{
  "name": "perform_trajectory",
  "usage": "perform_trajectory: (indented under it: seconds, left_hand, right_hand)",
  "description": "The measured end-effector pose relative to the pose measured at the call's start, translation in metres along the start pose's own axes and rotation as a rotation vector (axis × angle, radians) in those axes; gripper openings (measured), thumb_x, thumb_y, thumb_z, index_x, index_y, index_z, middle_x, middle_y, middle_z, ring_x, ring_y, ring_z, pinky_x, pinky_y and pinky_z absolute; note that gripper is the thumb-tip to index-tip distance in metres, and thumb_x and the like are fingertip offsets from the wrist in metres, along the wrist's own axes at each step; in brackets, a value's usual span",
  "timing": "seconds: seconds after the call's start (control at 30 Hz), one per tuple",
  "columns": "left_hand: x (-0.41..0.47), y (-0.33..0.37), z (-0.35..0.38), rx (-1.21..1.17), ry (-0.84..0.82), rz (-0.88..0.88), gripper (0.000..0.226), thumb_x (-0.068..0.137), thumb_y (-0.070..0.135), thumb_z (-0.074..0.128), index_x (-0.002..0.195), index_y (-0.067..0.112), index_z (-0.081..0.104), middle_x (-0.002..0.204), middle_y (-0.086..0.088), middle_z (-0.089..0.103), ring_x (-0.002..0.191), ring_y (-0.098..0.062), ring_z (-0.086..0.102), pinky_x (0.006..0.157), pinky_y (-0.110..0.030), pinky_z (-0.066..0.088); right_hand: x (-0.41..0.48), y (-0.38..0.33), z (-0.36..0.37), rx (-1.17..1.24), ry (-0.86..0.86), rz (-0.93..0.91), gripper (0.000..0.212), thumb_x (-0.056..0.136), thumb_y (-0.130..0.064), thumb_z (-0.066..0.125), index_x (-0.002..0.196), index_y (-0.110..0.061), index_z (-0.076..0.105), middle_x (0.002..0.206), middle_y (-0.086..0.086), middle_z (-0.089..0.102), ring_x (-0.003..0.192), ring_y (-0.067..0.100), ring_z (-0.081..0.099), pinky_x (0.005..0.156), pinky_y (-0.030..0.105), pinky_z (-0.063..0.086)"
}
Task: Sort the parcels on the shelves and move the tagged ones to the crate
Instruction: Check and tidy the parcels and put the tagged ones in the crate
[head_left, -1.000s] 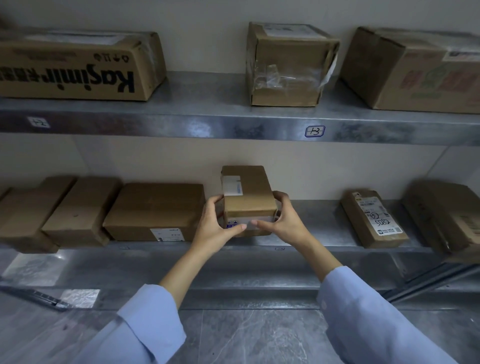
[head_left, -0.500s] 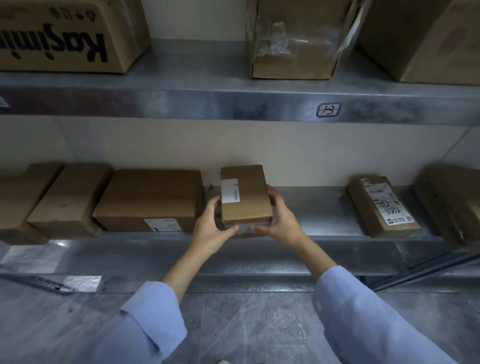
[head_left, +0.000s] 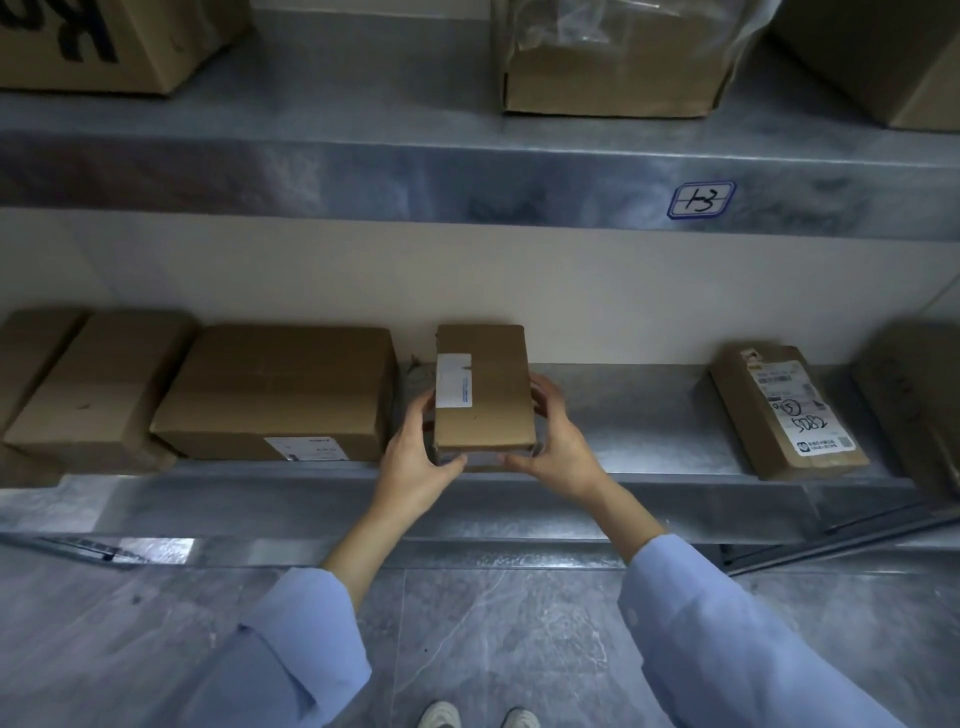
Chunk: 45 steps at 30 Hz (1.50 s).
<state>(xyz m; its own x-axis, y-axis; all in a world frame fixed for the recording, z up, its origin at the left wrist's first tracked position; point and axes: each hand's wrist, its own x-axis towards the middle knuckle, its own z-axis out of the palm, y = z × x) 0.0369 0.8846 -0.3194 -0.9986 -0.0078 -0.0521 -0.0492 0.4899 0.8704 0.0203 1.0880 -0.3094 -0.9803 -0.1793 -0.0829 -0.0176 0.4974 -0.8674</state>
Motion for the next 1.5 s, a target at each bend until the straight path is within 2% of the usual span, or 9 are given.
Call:
perform_trajectory:
  seconds: [0.1,0.17,0.23,0.47,0.6,0.73,1.03,1.23,1.5]
  left_hand:
    - [0.0,-0.001,-0.003,0.02,-0.024,-0.009,0.091,0.075,0.013,0.082,0.148,0.025,0.03,0.143,0.001,0.049,0.133,-0.018,0.045,0.11,-0.043,0.041]
    - [0.0,0.001,-0.006,0.055,-0.033,-0.011,0.091,0.075,0.017,0.082,0.149,0.026,0.029,0.147,0.003,0.045,0.135,-0.015,0.041,0.109,-0.032,0.036]
    - [-0.001,0.004,-0.011,0.083,-0.025,-0.012,0.09,0.075,0.019,0.082,0.149,0.024,0.031,0.149,0.003,0.043,0.136,-0.016,0.04,0.109,-0.033,0.036]
    - [-0.009,0.027,-0.041,0.2,0.057,0.041,0.072,0.085,0.031,0.073,0.147,0.025,0.037,0.148,0.003,0.044,0.134,-0.018,0.043,0.106,-0.035,0.038]
    - [-0.015,0.041,-0.065,0.495,0.141,0.061,0.06,0.094,0.048,0.052,0.149,0.03,0.036,0.155,0.007,0.036,0.138,-0.021,0.032,0.106,-0.04,0.03]
    - [-0.025,0.047,-0.088,0.598,0.152,-0.041,0.058,0.097,0.056,0.04,0.15,0.034,0.034,0.16,0.013,0.024,0.142,-0.019,0.023,0.108,-0.04,0.023]
    - [-0.043,0.023,-0.147,0.651,0.219,-0.189,0.071,0.094,0.062,0.042,0.154,0.032,0.021,0.163,0.013,0.012,0.144,-0.021,0.018,0.11,-0.041,0.018]
    - [-0.035,-0.019,-0.188,0.663,0.159,-0.224,0.08,0.091,0.065,0.044,0.156,0.03,0.014,0.164,0.01,0.009,0.146,-0.021,0.015,0.114,-0.044,0.016]
    - [-0.009,-0.072,-0.232,0.659,0.072,-0.193,0.093,0.086,0.071,0.048,0.156,0.022,0.012,0.164,0.004,0.011,0.147,-0.022,0.016,0.115,-0.042,0.019]
  right_hand:
    - [0.0,-0.001,-0.005,-0.001,-0.051,0.023,0.11,0.068,-0.027,0.089,0.15,-0.02,0.017,0.142,-0.014,0.035,0.13,0.001,0.035,0.099,0.008,0.031]
    - [-0.001,-0.005,-0.012,0.003,-0.077,0.042,0.114,0.063,-0.043,0.089,0.15,-0.022,0.019,0.147,-0.013,0.034,0.134,0.002,0.033,0.102,0.013,0.029]
    - [-0.001,-0.01,-0.021,-0.024,-0.071,0.062,0.113,0.06,-0.053,0.085,0.15,-0.022,0.024,0.15,-0.01,0.036,0.137,0.007,0.034,0.104,0.018,0.029]
    - [-0.001,-0.047,-0.04,-0.333,0.033,0.041,0.078,0.085,-0.065,0.058,0.148,-0.028,0.033,0.154,-0.003,0.036,0.142,0.02,0.032,0.112,0.036,0.033]
    - [0.001,-0.07,-0.042,-0.583,0.02,-0.014,0.073,0.093,-0.066,0.041,0.153,-0.029,0.026,0.158,-0.001,0.029,0.144,0.025,0.024,0.113,0.041,0.031]
    - [0.003,-0.091,-0.034,-0.663,-0.045,-0.06,0.071,0.096,-0.065,0.034,0.155,-0.028,0.021,0.16,0.002,0.023,0.144,0.028,0.023,0.112,0.043,0.028]
    - [0.015,-0.131,0.012,-0.683,-0.126,-0.162,0.076,0.095,-0.066,0.035,0.157,-0.029,0.012,0.164,-0.003,0.014,0.148,0.024,0.016,0.118,0.039,0.02]
    - [0.03,-0.145,0.057,-0.634,-0.159,-0.107,0.081,0.092,-0.066,0.043,0.157,-0.031,0.011,0.164,-0.002,0.011,0.15,0.027,0.012,0.12,0.043,0.017]
    - [0.035,-0.149,0.118,-0.564,-0.126,0.027,0.092,0.089,-0.066,0.051,0.158,-0.026,0.005,0.164,0.004,0.012,0.149,0.029,0.012,0.119,0.038,0.014]
